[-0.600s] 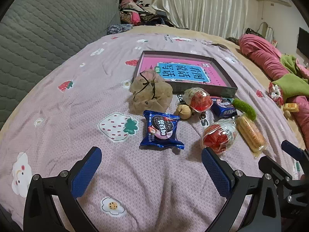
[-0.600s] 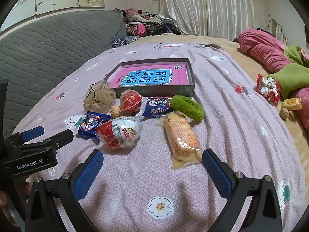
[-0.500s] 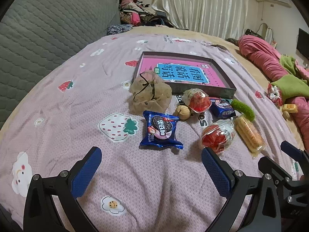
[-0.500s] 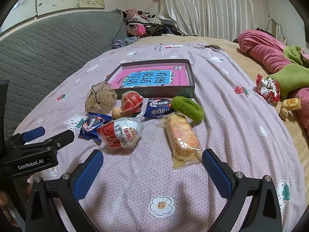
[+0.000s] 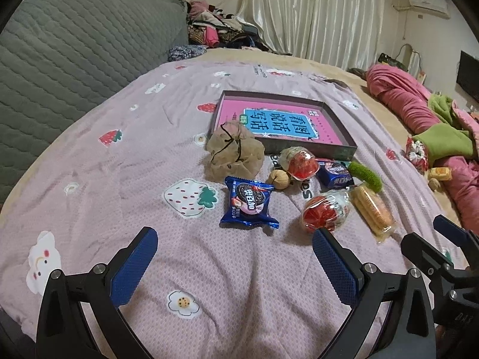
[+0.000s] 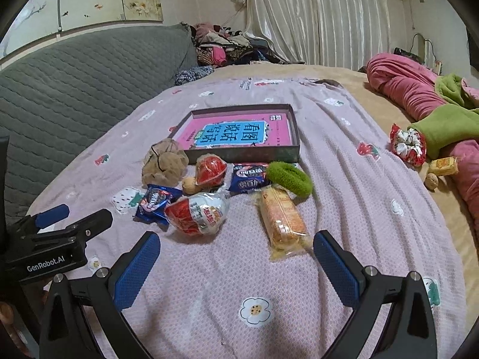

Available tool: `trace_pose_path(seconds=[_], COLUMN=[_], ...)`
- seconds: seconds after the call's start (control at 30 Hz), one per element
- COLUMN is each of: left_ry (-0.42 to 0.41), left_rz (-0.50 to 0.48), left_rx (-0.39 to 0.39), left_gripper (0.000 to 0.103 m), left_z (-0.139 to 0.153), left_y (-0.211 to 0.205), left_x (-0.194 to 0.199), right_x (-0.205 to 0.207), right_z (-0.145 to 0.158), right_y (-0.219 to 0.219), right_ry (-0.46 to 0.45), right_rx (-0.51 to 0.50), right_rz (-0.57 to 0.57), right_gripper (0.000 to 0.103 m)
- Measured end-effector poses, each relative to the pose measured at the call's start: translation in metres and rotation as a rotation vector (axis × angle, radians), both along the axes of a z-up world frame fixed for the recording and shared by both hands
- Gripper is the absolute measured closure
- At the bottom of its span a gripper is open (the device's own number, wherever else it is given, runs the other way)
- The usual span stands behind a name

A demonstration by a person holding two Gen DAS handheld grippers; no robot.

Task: Organize objects
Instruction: 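Move both tools toward the snacks in front of the tray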

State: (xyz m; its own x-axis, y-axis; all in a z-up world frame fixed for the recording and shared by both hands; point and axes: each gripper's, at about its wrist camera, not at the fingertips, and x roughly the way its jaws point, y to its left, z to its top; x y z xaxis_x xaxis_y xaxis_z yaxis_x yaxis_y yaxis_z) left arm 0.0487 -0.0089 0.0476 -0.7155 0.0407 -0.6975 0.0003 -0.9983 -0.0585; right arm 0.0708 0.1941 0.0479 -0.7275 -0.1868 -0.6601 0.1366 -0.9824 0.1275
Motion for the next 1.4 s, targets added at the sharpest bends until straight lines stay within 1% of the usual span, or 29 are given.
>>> trace_pose_path(seconds=[0.07,0.17,0.27,0.5,0.67,0.77,0.87,0.97,1.1,1.23,1.4], left_ry=[0.004,0.001,0.014,0.039,0.023,0.025,0.017,-0.016,-0.043,-0.077,-0.124], left_rz=[0.002,-0.004,-0.011,-0.043,-0.068,-0.067,-0.066,-0.063,-0.062,-0.073,-0.059], left_rx=[-0.006,0.002,0.014,0.013,0.032,0.020,0.008,0.000,-0.036,-0.024,-0.032], left_gripper=[0.000,0.000,0.000,0.000,0.000,0.000,0.000,0.000,0.000,0.000,0.000], left_z=[0.003,0.009,0.015,0.025,0.024,0.020,0.014,0.005,-0.009,-0.019,-0.035], left_y=[0.000,-0.002,-0.004,-0.004,0.000,0.002,0.005,0.006,0.009,0.010,0.010], left_x=[0.003,0.009,0.016,0.028,0.026,0.022,0.015,0.006,-0.007,-0.020,-0.043], right_x=[0.003,0.008,0.014,0.021,0.017,0.014,0.012,0.009,0.002,-0.010,-0.021], right_z=[0.004,0.012,0.019,0.023,0.020,0.016,0.012,0.009,0.002,-0.009,-0.018], right_y=[0.000,0.000,0.001,0.009,0.013,0.015,0.013,0.010,0.009,0.013,0.017], right_ry=[0.004,0.014,0.031,0.013,-0.016,-0.033,-0.042,-0.043,-0.054,-0.082,-0.107], right_rx=[0.001,0.005,0.006,-0.002,-0.003,-0.012,0.005,0.038,0.073,0.077,0.065], right_rz=[-0.001,0.000,-0.001,-0.010,-0.010,-0.003,0.005,0.008,0.003,0.001,-0.007], right_gripper=[0.000,0.000,0.000,0.000,0.000,0.000,0.000,0.000,0.000,0.000,0.000])
